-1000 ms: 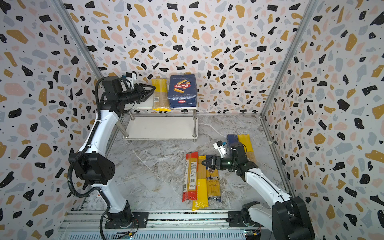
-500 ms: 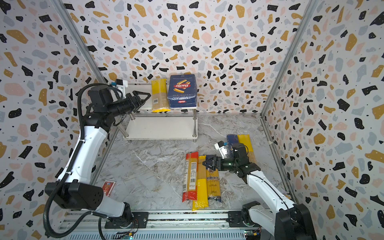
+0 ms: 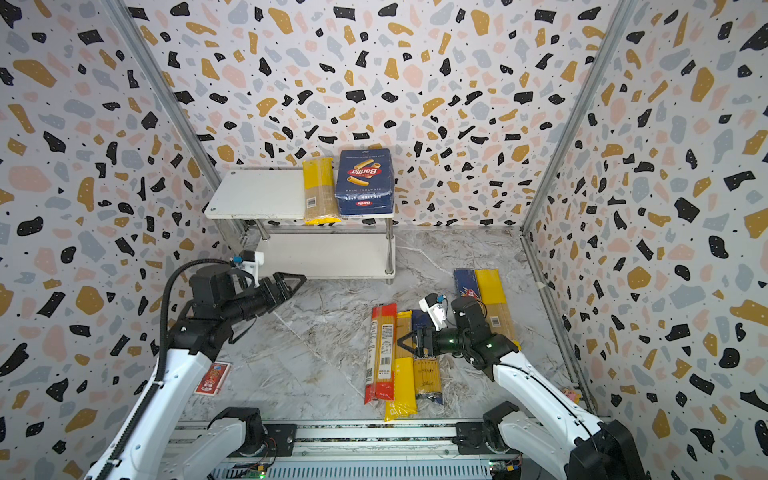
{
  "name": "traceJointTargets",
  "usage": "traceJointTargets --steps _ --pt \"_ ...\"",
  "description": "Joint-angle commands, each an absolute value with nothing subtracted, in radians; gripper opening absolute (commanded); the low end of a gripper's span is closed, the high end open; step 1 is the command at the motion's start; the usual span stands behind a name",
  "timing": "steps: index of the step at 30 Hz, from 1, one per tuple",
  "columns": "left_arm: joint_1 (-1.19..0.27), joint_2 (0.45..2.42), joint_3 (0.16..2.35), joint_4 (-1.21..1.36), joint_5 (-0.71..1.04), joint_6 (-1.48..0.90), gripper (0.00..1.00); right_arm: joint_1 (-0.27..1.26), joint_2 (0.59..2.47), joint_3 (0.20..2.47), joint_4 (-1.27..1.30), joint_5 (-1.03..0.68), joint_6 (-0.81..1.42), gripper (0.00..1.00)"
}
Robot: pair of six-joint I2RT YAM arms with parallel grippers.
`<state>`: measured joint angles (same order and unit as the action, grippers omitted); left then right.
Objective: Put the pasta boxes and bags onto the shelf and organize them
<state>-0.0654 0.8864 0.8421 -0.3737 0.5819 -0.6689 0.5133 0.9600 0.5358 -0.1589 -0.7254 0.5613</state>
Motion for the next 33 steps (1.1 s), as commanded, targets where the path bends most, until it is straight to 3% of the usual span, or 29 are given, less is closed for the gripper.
traceJointTargets --steps 1,6,10,16,25,33 --pt "-0.104 0.856 0.715 -0.324 0.583 -0.68 0.79 0.587 0.962 0.516 -0.157 -0.615 0.596 0.79" --pt "-0.244 0.848 0.557 -0.229 0.511 -0.726 0.81 0.699 1.032 0.5 -0.096 -0.51 0.65 0.79" --pt "-0.333 0.88 0.543 -0.247 0.386 -0.694 0.99 0.759 1.118 0.528 -0.05 -0.477 0.672 0.78" --pt "-0.381 0.864 0.531 -0.229 0.288 -0.681 1.0 0.801 1.255 0.592 -0.076 -0.421 0.685 0.76" --pt "-0.387 0.892 0.416 -0.14 0.328 -0.704 1.0 0.834 1.418 0.679 -0.043 -0.427 0.681 0.71" --pt "-0.388 0.903 0.369 -0.134 0.33 -0.684 0.99 0.889 1.597 0.823 -0.029 -0.435 0.68 0.6"
